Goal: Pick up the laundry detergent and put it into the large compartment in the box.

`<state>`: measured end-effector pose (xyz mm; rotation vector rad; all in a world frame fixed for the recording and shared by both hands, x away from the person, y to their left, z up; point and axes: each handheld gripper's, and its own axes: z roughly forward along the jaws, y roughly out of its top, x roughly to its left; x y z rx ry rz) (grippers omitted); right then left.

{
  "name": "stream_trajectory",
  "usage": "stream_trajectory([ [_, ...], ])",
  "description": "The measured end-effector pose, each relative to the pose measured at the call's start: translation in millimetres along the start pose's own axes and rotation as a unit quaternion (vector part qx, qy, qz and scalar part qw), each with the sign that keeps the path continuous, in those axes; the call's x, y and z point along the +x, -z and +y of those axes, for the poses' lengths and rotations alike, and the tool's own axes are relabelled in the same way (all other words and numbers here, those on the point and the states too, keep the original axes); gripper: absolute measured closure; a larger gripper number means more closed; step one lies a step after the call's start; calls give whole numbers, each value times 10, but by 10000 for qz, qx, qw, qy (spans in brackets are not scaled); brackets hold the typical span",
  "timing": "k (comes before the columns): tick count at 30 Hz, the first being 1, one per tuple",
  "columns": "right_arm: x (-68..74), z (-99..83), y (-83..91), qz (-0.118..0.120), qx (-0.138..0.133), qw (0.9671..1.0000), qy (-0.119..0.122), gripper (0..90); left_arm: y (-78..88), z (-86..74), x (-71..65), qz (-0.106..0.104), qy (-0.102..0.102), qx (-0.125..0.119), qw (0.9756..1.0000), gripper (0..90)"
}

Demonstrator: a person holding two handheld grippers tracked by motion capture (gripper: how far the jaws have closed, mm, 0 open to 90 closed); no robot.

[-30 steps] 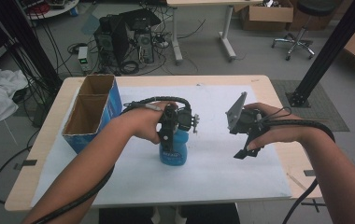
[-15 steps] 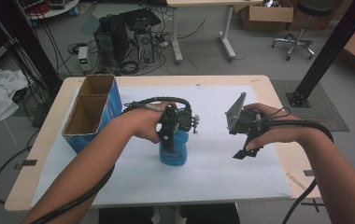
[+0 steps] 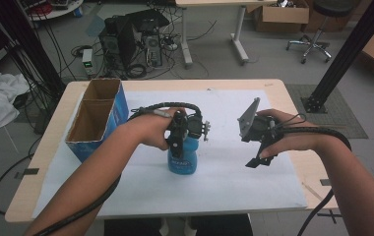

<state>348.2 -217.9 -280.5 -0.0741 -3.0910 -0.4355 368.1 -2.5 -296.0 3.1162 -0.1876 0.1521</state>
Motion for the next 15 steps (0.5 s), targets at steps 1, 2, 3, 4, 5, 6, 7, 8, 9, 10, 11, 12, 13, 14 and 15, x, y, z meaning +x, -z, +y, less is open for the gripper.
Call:
stream_trajectory([
  [1,-4,-1,-4,-1,-7,10000,14,158,2,1,0,1,-10,12,10000,245],
  [2,-6,-2,-8,1,-9,10000,14,158,-1,1,-2,5,-7,10,10000,254],
  [3,-8,-2,-12,9,-15,10000,14,158,-3,0,-2,5,-3,-1,10000,261],
  [4,-8,0,-15,12,-10,10000,15,158,-2,-1,-2,13,-7,15,10000,268],
  [5,-8,2,-15,12,-11,10000,8,158,-3,-2,-2,12,-6,23,10000,277],
  [6,-9,4,-15,16,-17,10000,3,158,-3,-2,1,0,-10,33,10000,288],
  [7,-10,6,-16,14,-19,10000,7,158,-6,-3,0,2,-9,16,10000,291],
  [8,-11,7,-16,16,-23,10000,11,158,-4,-1,1,-5,-14,36,10000,292],
  [9,-11,9,-17,14,-27,10000,13,158,-4,0,2,-14,-15,44,10000,295],
  [10,-12,10,-16,16,-25,10000,17,158,-3,2,1,-13,-43,69,10000,298],
  [11,-14,11,-17,17,-24,10000,16,158,0,5,1,-35,-73,88,9999,301],
  [12,-15,11,-19,16,-23,10000,15,157,10,5,7,-161,-71,65,9998,319],
  [13,-16,10,-23,18,-28,10000,10,158,6,8,2,-150,-104,89,9998,377],
  [14,-16,11,-25,14,-17,10000,6,158,6,10,2,-148,-102,81,9998,380],
  [15,-17,11,-28,20,-17,10000,3,158,6,8,4,-154,-103,74,9998,380],
])
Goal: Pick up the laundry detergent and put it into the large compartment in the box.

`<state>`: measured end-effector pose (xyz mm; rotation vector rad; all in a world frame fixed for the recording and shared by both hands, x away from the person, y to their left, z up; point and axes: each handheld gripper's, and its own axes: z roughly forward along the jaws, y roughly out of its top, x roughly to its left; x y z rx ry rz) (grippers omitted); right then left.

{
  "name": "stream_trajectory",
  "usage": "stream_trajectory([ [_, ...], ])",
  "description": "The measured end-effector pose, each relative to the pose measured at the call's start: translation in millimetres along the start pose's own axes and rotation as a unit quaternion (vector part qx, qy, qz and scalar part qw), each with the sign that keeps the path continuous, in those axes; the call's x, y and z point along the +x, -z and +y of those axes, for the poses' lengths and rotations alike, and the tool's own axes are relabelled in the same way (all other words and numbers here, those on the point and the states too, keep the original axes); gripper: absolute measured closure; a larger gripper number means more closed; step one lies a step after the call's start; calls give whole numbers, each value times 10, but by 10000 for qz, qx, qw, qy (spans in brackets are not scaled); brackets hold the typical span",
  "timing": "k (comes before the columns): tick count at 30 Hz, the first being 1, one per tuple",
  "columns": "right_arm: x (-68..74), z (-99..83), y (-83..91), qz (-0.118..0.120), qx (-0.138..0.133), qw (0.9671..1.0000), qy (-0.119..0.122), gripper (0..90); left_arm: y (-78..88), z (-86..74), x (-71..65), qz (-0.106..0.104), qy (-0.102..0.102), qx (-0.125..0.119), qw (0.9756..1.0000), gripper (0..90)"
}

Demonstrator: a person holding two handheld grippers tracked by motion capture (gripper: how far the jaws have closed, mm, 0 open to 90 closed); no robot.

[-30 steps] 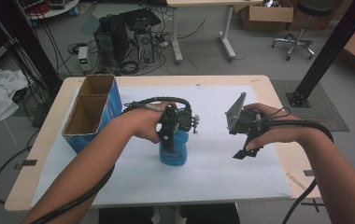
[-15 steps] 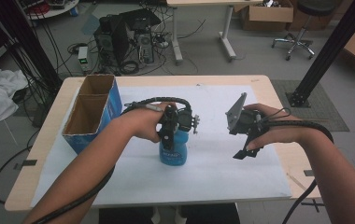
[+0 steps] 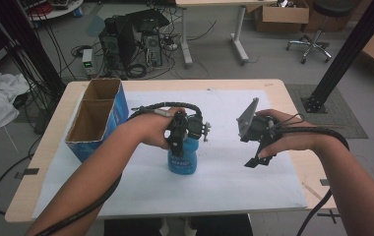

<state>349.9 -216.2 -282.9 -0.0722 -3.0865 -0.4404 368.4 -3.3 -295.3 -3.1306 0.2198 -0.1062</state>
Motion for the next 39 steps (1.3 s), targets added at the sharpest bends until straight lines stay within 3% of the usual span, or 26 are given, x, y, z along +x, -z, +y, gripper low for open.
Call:
stream_trajectory([
  [18,-15,27,-31,22,-10,10000,10,158,14,-26,-5,23,207,-131,9997,386],
  [27,-9,36,-21,19,-8,10000,32,158,312,-114,39,-54,697,-389,9968,386],
  [32,2,52,-5,15,-11,10000,50,157,519,-181,69,-2,1179,-347,9924,386],
  [35,7,68,2,0,2,10000,81,158,628,-238,93,66,1532,-333,9876,386],
  [39,7,88,2,5,19,10000,92,158,766,-328,138,114,2000,-290,9793,386],
])
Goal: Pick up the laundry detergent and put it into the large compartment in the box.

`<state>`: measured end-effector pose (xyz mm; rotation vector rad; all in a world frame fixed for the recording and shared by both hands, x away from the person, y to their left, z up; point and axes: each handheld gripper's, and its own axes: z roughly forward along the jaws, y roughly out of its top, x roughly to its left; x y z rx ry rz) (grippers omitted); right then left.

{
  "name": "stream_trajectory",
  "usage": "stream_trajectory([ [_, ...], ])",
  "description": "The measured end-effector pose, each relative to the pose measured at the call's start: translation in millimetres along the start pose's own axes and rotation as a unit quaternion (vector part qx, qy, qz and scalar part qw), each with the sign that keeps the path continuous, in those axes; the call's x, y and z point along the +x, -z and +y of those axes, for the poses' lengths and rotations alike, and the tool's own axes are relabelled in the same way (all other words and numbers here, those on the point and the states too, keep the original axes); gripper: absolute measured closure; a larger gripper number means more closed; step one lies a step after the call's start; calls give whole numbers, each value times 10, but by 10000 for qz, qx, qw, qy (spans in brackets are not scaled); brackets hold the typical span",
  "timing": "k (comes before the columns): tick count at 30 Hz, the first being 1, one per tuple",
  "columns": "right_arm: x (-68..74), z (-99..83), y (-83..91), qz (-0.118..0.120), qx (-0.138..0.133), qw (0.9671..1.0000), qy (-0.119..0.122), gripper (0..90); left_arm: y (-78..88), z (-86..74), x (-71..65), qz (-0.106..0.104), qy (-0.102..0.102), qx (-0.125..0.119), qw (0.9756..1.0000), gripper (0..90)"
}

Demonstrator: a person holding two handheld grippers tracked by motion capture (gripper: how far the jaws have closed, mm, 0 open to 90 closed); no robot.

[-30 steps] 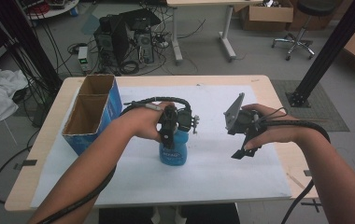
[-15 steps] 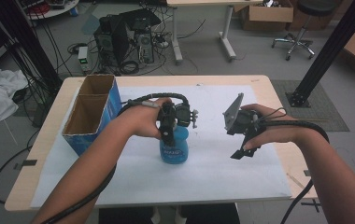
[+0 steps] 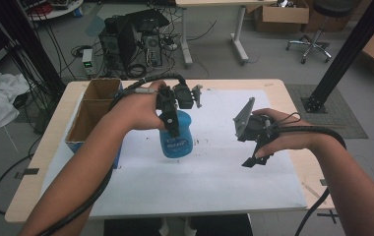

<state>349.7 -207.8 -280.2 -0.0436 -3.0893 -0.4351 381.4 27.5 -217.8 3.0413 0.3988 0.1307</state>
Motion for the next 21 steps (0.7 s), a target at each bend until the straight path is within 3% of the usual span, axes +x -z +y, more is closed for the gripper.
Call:
stream_trajectory([
  [6,-15,6,-11,4,23,10000,16,158,195,-84,100,80,492,13,9988,386],
  [11,-26,9,-24,12,31,10000,13,158,348,-128,153,128,870,50,9961,386],
  [16,-36,15,-36,20,15,10000,44,158,512,-196,231,153,1265,66,9918,386],
  [21,-38,34,-41,36,16,10000,67,158,629,-289,320,115,1716,122,9850,386],
])
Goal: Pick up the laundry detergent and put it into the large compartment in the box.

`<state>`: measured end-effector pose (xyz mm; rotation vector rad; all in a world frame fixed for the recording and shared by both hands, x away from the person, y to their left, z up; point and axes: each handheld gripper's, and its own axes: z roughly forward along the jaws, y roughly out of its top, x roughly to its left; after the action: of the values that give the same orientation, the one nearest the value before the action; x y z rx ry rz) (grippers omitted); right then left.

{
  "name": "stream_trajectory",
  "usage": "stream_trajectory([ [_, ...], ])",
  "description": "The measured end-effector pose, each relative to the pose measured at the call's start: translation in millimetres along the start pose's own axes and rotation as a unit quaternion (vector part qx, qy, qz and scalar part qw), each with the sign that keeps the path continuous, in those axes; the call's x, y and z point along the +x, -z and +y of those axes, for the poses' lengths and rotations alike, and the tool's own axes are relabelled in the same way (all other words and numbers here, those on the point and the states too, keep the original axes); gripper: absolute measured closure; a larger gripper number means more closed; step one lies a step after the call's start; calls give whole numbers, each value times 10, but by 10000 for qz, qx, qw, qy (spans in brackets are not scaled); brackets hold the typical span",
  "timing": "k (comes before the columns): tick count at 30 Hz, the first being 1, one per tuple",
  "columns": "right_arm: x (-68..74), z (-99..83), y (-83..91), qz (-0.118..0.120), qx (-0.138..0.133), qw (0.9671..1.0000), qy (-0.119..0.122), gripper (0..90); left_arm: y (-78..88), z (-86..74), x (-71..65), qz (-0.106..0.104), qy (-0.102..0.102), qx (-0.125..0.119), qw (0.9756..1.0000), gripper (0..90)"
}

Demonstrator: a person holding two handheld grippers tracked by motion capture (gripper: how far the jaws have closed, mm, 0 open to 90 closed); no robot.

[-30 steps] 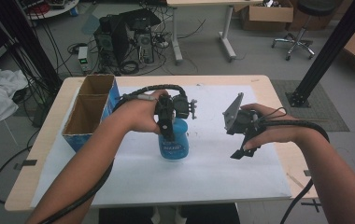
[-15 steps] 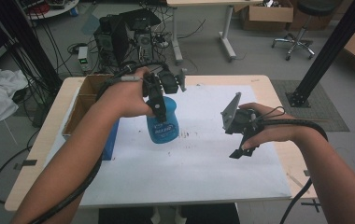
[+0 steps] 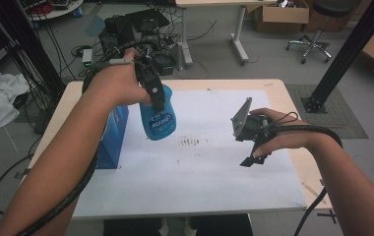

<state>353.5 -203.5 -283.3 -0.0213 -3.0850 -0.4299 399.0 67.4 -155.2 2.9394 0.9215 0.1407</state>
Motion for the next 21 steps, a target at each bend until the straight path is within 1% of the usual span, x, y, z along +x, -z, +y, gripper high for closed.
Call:
stream_trajectory([
  [4,-3,19,-6,1,1,10000,19,158,73,-60,94,13,399,95,9992,386],
  [6,-3,28,-7,0,5,10000,29,158,114,-99,147,4,627,105,9980,386],
  [7,-3,33,-9,6,-1,10000,38,158,139,-118,172,4,687,118,9976,386],
  [9,-3,43,-13,10,11,10000,55,158,181,-160,219,-19,898,91,9959,385],
  [10,-3,47,-14,10,14,10000,63,158,205,-179,246,-26,961,102,9953,385],
  [13,-5,61,-15,11,16,10000,78,158,278,-235,316,-1,1201,104,9927,386],
  [14,-5,65,-15,16,4,10000,84,158,301,-253,333,8,1319,74,9912,386],
  [15,-5,67,-14,12,1,10000,82,158,330,-271,363,18,1365,84,9906,385],
  [16,-6,69,-12,10,2,10000,86,158,350,-290,378,18,1515,25,9885,386],
  [18,-8,71,-8,1,1,10000,88,158,396,-326,433,20,1623,21,9867,385],
  [19,-8,71,-6,1,-4,10000,83,158,426,-353,468,23,1719,5,9851,385],
  [20,-10,71,-4,1,-9,10000,90,158,445,-368,490,33,1762,6,9843,385],
  [21,-12,72,-4,-3,-9,10000,92,158,466,-388,515,46,1845,-3,9828,385],
])
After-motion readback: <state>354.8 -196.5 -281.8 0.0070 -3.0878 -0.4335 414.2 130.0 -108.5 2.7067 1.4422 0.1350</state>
